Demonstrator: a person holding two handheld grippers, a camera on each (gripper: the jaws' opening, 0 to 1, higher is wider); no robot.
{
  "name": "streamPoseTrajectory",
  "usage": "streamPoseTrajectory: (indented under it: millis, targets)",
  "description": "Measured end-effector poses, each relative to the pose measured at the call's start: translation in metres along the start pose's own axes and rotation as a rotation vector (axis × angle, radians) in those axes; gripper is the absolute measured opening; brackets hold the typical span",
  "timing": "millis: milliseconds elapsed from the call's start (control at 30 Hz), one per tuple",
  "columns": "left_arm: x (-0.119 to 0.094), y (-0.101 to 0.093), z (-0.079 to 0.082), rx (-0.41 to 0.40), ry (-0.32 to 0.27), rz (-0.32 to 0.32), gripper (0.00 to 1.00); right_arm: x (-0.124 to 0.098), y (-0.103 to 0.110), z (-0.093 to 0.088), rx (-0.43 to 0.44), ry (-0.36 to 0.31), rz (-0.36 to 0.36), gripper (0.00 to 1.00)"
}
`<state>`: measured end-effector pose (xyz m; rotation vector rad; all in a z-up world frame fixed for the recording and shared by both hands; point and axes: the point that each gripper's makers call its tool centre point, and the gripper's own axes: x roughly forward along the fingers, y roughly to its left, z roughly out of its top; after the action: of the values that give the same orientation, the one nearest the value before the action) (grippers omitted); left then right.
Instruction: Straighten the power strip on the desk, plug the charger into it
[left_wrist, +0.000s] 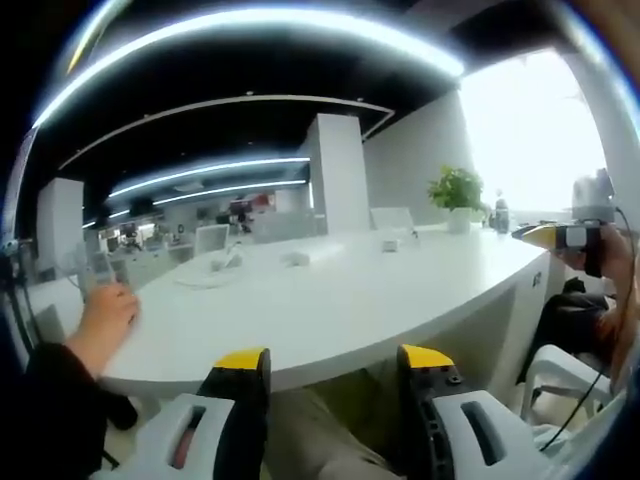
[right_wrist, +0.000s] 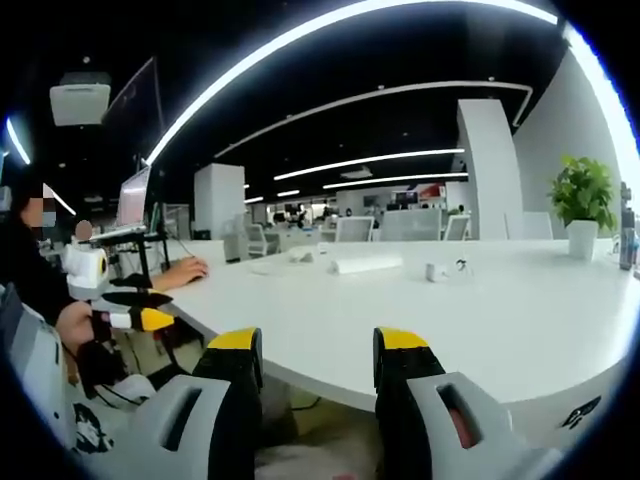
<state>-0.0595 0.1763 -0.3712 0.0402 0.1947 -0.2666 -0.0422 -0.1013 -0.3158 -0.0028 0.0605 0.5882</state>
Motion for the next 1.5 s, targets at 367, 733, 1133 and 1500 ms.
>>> streamPoseTrajectory:
  millis: [367,733,1133,1500]
  targets:
    - [0.000,-0.001,-0.001,-0.003,0.002,-0.002,0.52,-0.002,-0.001,0.000,0.001,0.000,0.000,0.44]
    - [0.001,0.000,0.000,-0.012,0.000,-0.001,0.52,0.001,-0.002,-0.002,0.001,0.006,-0.003,0.44]
    - [0.001,0.006,0.007,-0.026,-0.023,0.011,0.52,0.009,0.001,-0.004,-0.003,0.017,0.004,0.44]
    - [0.004,0.013,0.008,-0.026,-0.024,0.025,0.52,0.016,-0.001,-0.003,-0.009,0.018,0.002,0.44]
